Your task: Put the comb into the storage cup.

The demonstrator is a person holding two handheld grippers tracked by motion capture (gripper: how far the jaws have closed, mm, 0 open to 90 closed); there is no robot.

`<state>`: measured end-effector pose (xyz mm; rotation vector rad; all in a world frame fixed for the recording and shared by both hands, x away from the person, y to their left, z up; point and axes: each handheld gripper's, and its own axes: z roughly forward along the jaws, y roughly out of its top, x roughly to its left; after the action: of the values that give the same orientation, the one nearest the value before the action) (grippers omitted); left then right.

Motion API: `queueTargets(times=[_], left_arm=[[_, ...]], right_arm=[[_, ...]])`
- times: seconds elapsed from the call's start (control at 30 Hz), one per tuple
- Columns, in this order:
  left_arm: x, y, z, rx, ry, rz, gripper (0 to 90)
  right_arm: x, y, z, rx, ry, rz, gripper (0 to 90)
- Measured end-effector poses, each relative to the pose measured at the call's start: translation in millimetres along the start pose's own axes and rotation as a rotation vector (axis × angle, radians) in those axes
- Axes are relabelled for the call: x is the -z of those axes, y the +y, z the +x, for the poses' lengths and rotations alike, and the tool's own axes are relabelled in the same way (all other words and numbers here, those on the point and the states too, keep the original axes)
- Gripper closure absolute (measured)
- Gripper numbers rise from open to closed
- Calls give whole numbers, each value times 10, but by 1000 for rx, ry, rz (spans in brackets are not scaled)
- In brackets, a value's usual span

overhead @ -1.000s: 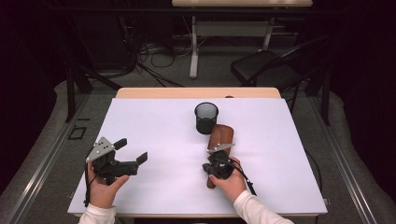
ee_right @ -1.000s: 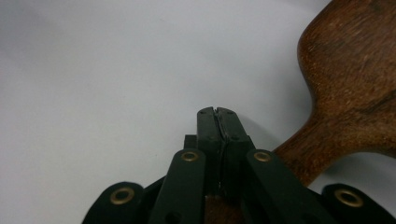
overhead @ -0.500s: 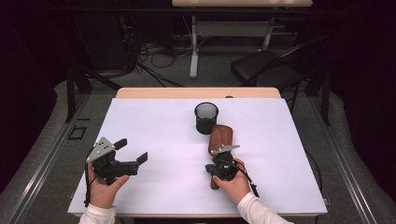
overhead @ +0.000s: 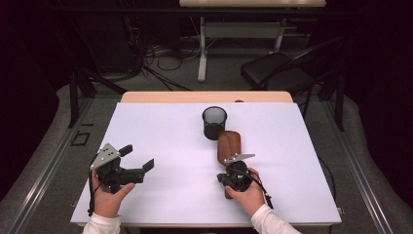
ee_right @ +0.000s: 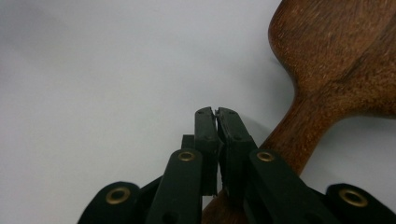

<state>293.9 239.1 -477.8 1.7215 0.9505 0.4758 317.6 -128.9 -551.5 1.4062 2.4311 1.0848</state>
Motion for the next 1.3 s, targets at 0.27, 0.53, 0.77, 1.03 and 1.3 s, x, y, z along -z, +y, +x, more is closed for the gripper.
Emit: queueTargets(times=[0.27, 0.53, 0.77, 1.03, 1.3], left_arm=[[0, -2, 2, 1, 1, 0, 21], [-2, -3, 0, 0, 1, 3, 20], [-10, -8, -1, 2, 2, 5, 21], [-17, -15, 6, 3, -1, 7, 20], [-19, -17, 8, 4, 0, 8, 21]], right_arm=[[19, -43, -3, -9, 5, -1, 863], [65, -109, -42, -16, 1, 3, 854], [105, -144, -105, -42, 0, -23, 845], [173, -169, -184, -66, -9, -15, 831], [231, -181, -284, -92, -16, -36, 814]])
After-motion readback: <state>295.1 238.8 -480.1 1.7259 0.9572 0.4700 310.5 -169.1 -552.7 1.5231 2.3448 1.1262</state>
